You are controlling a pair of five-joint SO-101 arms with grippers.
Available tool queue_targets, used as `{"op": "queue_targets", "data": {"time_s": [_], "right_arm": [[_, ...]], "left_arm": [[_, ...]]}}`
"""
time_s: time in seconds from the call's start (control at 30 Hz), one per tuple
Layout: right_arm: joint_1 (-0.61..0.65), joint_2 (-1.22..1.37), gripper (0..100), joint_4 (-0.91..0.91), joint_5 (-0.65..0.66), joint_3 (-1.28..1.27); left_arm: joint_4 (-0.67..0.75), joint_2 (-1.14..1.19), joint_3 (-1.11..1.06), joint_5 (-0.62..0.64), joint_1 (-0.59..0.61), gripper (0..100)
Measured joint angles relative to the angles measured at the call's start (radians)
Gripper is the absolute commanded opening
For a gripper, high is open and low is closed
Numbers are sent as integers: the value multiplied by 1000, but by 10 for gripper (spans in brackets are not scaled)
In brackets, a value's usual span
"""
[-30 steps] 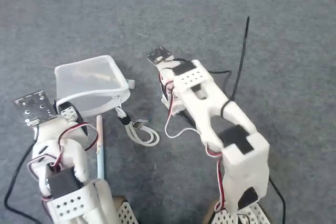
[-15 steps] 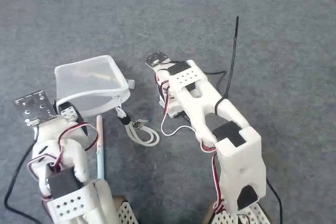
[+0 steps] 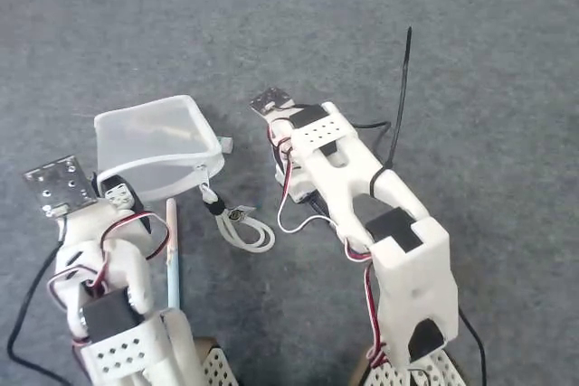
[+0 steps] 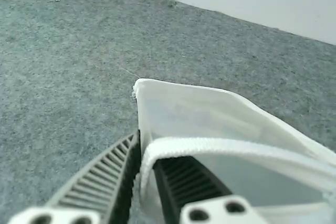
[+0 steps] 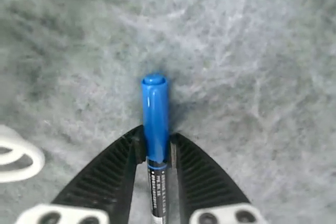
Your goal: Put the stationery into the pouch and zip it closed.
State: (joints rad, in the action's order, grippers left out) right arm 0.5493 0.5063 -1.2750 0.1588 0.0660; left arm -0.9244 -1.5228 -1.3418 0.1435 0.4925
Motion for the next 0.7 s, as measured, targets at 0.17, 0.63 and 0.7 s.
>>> {"op": "queue_targets", "data": {"time_s": [0.17, 0.63, 0.7], "right_arm": [[2, -60, 6, -57, 0, 0], [115, -287, 6, -158, -169, -57], [127, -347, 6, -130, -172, -109]], "left_arm": [[0, 0, 0, 0, -8, 13], [-2, 0, 0, 0, -49, 13], [-2, 0, 0, 0, -49, 13]]}}
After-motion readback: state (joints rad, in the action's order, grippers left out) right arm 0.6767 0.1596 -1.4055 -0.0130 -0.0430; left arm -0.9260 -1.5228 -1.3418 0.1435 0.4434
